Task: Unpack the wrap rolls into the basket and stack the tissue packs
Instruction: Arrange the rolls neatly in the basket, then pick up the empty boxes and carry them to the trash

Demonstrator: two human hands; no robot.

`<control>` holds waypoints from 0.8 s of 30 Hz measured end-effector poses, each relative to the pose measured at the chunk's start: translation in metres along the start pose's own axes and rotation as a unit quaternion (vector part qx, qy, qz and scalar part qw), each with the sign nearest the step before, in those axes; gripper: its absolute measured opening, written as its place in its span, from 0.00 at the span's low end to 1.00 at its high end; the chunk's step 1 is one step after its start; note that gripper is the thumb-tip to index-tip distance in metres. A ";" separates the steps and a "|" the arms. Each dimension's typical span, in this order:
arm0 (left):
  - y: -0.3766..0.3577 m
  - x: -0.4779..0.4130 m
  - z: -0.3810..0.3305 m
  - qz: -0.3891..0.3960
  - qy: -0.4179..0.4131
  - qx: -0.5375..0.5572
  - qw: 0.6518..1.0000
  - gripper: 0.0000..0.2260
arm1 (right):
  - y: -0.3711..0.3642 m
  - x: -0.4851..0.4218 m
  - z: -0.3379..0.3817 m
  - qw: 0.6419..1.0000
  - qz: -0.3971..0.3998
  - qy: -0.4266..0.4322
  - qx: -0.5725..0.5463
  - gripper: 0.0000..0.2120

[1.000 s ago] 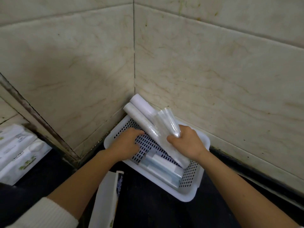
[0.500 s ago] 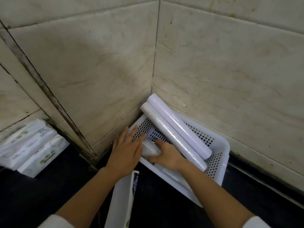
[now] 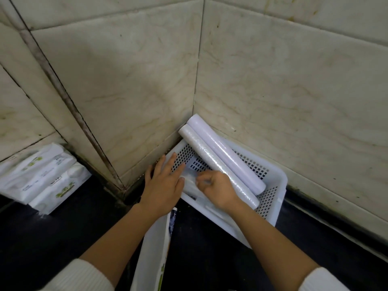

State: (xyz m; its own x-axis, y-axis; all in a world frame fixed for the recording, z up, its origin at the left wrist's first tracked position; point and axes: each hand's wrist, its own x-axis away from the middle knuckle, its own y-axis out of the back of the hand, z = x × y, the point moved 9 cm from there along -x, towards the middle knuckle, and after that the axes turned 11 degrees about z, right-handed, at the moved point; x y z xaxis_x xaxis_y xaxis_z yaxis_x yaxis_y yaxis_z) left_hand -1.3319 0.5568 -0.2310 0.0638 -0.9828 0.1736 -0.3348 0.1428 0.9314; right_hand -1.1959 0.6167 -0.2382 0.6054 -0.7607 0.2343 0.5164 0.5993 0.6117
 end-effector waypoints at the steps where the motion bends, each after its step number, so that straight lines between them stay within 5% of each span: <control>1: 0.004 0.008 -0.004 -0.026 -0.001 0.015 1.000 0.22 | 0.008 0.009 0.004 1.000 -0.017 0.004 -0.006 0.08; 7: 0.010 0.075 -0.027 -0.113 0.021 0.150 0.982 0.21 | 0.035 0.087 0.020 0.994 -0.094 -0.016 -0.045 0.07; 14: -0.040 0.182 -0.013 -0.049 0.121 0.185 0.974 0.23 | 0.020 0.223 -0.009 0.988 -0.124 -0.087 -0.011 0.05; 17: -0.066 0.221 0.000 -0.016 0.151 0.186 0.971 0.24 | 0.006 0.269 -0.034 0.986 -0.079 -0.139 0.039 0.13; 22: -0.095 0.254 0.004 0.045 0.178 0.175 0.967 0.28 | -0.023 0.323 -0.078 0.956 0.019 -0.258 0.140 0.41; 24: -0.102 0.265 0.002 0.059 0.177 0.175 0.967 0.27 | -0.032 0.339 -0.092 0.936 0.032 -0.297 0.187 0.42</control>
State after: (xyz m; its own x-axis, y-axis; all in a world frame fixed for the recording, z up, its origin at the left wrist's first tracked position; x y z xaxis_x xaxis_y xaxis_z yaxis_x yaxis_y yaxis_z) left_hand -1.2824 0.2817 -0.2803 0.3034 -0.8516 0.4275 -0.6523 0.1414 0.7446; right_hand -0.9514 0.3632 -0.2479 0.1273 -0.7969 0.5906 0.1750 0.6041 0.7774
